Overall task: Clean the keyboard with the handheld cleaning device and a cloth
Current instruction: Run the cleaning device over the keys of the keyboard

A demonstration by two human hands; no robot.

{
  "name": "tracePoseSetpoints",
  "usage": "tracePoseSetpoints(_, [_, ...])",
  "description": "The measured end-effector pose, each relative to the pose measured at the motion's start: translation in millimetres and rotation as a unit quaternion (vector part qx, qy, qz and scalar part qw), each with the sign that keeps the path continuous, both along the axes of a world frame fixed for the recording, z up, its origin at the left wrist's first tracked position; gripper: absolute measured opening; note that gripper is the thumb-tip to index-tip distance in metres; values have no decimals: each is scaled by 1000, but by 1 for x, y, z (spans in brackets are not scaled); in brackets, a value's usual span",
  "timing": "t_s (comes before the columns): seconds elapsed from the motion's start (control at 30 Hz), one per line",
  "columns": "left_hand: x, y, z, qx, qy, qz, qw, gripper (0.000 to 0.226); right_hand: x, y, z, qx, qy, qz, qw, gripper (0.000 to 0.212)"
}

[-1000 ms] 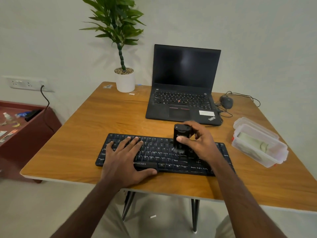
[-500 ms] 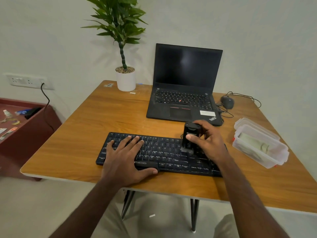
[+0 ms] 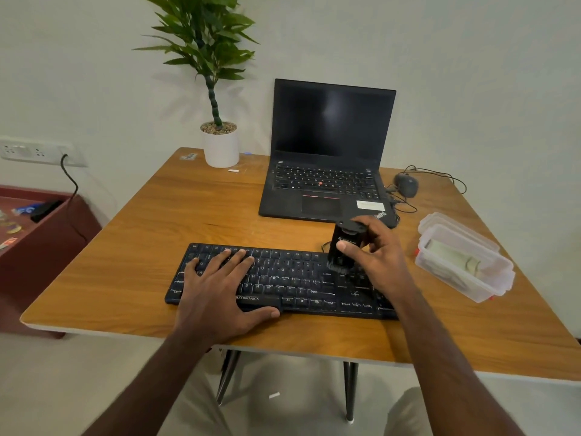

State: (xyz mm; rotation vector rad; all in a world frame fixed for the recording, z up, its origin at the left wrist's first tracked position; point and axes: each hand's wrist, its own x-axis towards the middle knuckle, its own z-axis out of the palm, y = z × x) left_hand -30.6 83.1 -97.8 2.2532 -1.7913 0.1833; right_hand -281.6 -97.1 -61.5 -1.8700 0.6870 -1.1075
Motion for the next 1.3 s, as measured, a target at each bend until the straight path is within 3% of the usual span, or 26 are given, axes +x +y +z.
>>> tracePoseSetpoints(0.2, [1,-1,-2,4,-2,0,1000,117,8,20,-14,18,20,42,999,38])
tracePoseSetpoints(0.43, [1,-1,-1,-1,-1,1,1000,117,-1,21,-6,-1,-2,-14,1000,35])
tracePoseSetpoints(0.57, [1,-1,-2,1,-1,-1,1000,116,6,33,-9,-10,24,7,1000,37])
tracePoseSetpoints(0.7, [0,0,-2,-1,-3,1,1000,116,1,22,-2,-31,42,-38,998,39])
tracePoseSetpoints(0.9, [1,0,-2,-4,-2,0,1000,119,2,36,-7,-69,50,2,996,39])
tracePoseSetpoints(1.0, [6,-1,0,8,0,4,1000,123,-3,27,-3,-74,60,-48,994,41])
tracePoseSetpoints(1.17, [21,-4,7,31,3,21,999,122,-9,11,5,-49,-10,-101,994,39])
tracePoseSetpoints(1.3, [-11,-11,9,13,-26,-28,999,113,-8,1,8,-34,-45,-102,993,35])
